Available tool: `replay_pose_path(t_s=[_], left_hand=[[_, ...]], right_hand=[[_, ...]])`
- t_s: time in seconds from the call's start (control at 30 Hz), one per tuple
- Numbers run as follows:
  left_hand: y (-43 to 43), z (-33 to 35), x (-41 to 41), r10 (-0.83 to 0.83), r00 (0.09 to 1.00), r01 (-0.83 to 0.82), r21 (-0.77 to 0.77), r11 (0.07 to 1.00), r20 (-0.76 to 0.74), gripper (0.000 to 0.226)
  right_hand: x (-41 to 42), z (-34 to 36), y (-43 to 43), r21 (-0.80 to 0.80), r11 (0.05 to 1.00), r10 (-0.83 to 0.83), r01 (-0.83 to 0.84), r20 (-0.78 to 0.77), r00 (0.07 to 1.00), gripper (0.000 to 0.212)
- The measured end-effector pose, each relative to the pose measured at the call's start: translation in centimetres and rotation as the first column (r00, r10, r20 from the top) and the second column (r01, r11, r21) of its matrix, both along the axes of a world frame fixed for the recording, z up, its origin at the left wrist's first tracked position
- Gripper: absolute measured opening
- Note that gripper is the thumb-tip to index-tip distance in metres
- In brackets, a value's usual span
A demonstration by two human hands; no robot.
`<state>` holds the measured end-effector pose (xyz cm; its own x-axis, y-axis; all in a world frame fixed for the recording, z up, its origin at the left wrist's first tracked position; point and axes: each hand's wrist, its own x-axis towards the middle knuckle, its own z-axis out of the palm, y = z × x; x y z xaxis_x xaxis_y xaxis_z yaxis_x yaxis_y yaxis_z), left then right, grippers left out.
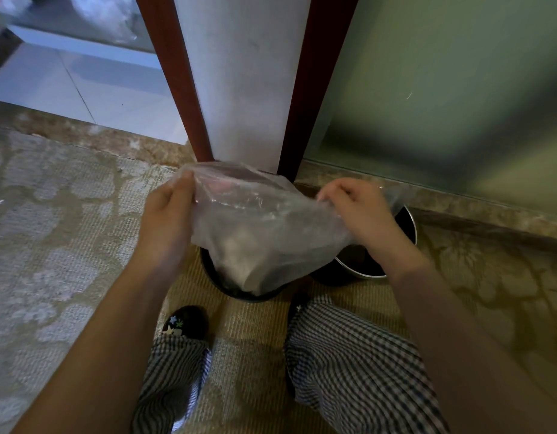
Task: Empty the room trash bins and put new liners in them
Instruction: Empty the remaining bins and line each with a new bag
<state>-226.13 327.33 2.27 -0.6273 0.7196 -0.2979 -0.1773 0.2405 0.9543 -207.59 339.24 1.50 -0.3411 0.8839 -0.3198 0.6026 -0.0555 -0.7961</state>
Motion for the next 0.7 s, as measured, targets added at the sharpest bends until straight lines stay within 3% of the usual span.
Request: replay_pose_path(t_s=[0.13, 0.27, 0.43, 0.53, 0.57, 0.6, 0.63, 0.7], left_hand=[[0.9, -0.4, 1.6, 0.044, 0.972, -0.050, 0.018, 0.999, 0.232, 0.036], [1.0, -0.1, 3.5, -0.162, 0.866, 0.131, 0.098, 0.986, 0.473, 0.054], [1.3, 1.2, 5.8, -0.351, 0.865, 0.321, 0.141, 0.936, 0.359, 0.073], [0.6, -0.6, 4.9, -0.565, 0.808, 0.557, 0.099, 0.825, 0.168, 0.095], [0.9, -0.7, 5.1, -0.605, 0.794, 0.606, 0.015, 0.796, 0.058, 0.089], [1.4, -1.0, 5.2, -0.652, 0.758, 0.652, -0.072, 0.755, 0.025, 0.071], [0.7, -1.2, 5.0, -0.667, 0.743, 0.669, -0.055, 0.741, 0.057, 0.052], [0.6, -1.7, 4.9, -0.551, 0.834, 0.552, -0.030, 0.834, 0.016, 0.017]], right_hand=[[-2.4, 1.0, -2.5, -0.211, 0.933, 0.280, -0.293, -0.089, 0.956, 0.040], [-4.7, 1.0, -4.2, -0.203, 0.918, 0.301, -0.340, -0.202, 0.932, 0.036], [-5.7, 0.6, -4.2, -0.111, 0.990, 0.050, -0.087, -0.296, 0.954, 0.035], [-5.8, 0.1, -3.7, 0.047, 0.999, 0.027, -0.014, -0.290, 0.957, 0.032], [-5.8, 0.0, -3.7, 0.086, 0.996, 0.046, -0.023, -0.270, 0.962, 0.031], [-5.6, -0.2, -3.6, 0.112, 0.993, 0.065, -0.038, -0.249, 0.966, 0.028], [-5.4, -0.3, -3.4, 0.125, 0.991, 0.077, -0.048, -0.234, 0.969, 0.024], [-4.5, 0.0, -2.9, 0.134, 0.990, 0.065, -0.036, -0.223, 0.973, 0.017]])
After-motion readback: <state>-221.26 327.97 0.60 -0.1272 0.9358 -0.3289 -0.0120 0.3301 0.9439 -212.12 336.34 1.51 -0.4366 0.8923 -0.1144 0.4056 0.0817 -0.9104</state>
